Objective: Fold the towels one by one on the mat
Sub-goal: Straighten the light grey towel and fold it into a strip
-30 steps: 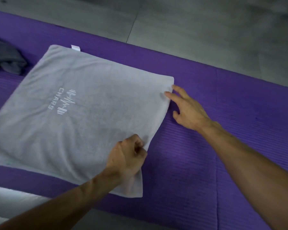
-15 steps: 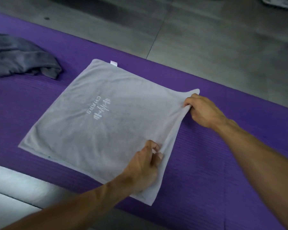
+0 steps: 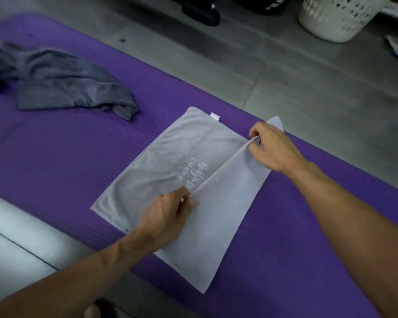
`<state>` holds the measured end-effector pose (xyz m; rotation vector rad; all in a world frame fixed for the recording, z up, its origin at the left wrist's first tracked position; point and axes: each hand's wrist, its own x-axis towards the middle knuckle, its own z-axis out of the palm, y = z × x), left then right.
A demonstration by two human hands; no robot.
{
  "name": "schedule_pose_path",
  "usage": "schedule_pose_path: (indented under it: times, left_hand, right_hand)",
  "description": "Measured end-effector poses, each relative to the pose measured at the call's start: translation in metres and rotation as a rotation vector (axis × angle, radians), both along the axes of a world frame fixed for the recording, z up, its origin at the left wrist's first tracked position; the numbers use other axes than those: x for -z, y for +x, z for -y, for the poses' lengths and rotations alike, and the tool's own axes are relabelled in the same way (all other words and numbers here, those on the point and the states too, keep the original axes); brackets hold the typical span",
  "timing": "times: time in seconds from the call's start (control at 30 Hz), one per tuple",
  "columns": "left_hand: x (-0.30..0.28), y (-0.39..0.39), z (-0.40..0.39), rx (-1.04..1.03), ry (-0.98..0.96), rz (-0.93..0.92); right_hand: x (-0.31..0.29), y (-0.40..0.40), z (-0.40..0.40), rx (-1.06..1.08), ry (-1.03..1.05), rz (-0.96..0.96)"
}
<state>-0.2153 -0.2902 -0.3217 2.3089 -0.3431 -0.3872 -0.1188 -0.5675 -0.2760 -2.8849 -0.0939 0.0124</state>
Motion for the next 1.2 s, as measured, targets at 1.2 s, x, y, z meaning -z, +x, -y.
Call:
schedule_pose_path:
  times: [1.2]
  left_hand:
    - [0.089,0.088,-0.073,0.219,0.501,0.273]
  right_hand:
    - [0.128,0.116,-0.086,-0.132,-0.292,-0.188]
